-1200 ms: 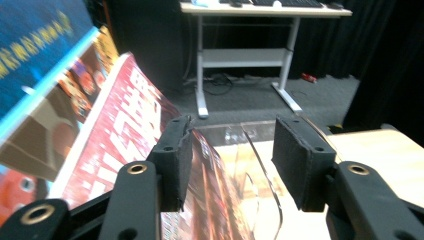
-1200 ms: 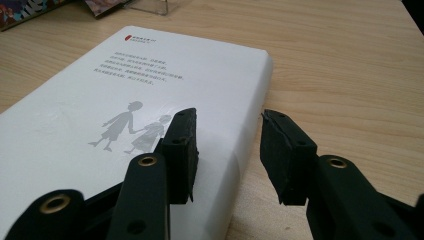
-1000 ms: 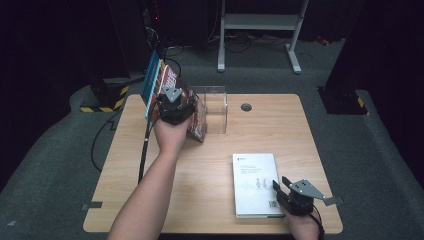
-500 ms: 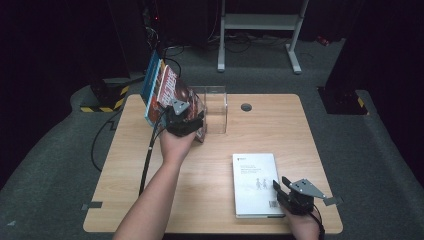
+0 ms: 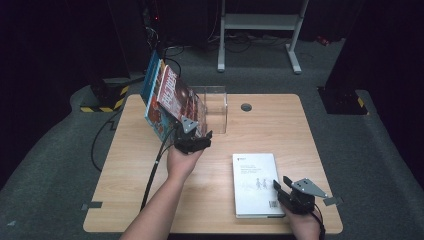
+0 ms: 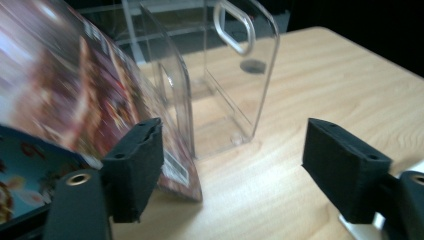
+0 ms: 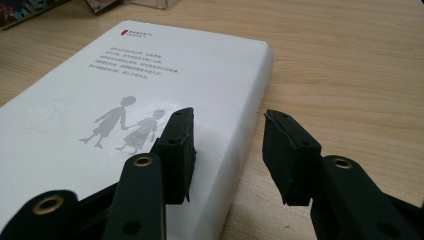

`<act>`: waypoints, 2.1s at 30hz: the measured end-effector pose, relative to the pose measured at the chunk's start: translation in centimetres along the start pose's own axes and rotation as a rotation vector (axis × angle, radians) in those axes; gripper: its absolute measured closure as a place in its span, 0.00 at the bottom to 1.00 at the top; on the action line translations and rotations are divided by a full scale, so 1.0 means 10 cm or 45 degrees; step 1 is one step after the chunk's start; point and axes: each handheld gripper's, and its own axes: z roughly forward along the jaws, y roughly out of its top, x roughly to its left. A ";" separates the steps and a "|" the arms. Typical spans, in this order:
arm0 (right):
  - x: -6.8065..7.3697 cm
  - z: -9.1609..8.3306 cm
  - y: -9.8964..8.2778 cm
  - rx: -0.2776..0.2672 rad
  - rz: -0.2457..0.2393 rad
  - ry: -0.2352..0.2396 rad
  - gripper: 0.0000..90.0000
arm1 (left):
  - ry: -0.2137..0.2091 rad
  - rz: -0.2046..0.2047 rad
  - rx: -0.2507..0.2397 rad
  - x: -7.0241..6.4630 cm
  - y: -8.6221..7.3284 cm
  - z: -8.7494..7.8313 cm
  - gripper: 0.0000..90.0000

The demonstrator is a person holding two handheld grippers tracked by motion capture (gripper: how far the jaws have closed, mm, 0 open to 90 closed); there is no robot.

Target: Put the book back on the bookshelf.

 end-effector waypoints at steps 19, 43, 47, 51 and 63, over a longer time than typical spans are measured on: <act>-0.02 0.01 -0.03 -0.029 0.002 -0.022 0.53 | -0.176 0.062 0.237 -0.21 -0.84 -0.13 0.17; -0.09 0.01 0.01 0.041 0.143 0.044 0.47 | -0.164 0.161 0.372 -0.16 -1.23 -0.36 0.11; -0.11 -0.03 0.05 0.013 0.190 0.096 0.44 | -0.160 0.156 0.376 -0.17 -1.23 -0.35 0.08; -0.09 -0.03 0.06 0.038 0.202 0.094 0.31 | -0.150 0.149 0.371 -0.17 -1.25 -0.35 0.06; -0.01 0.09 0.01 0.185 0.260 0.248 0.23 | -0.147 0.153 0.368 -0.17 -1.26 -0.36 0.05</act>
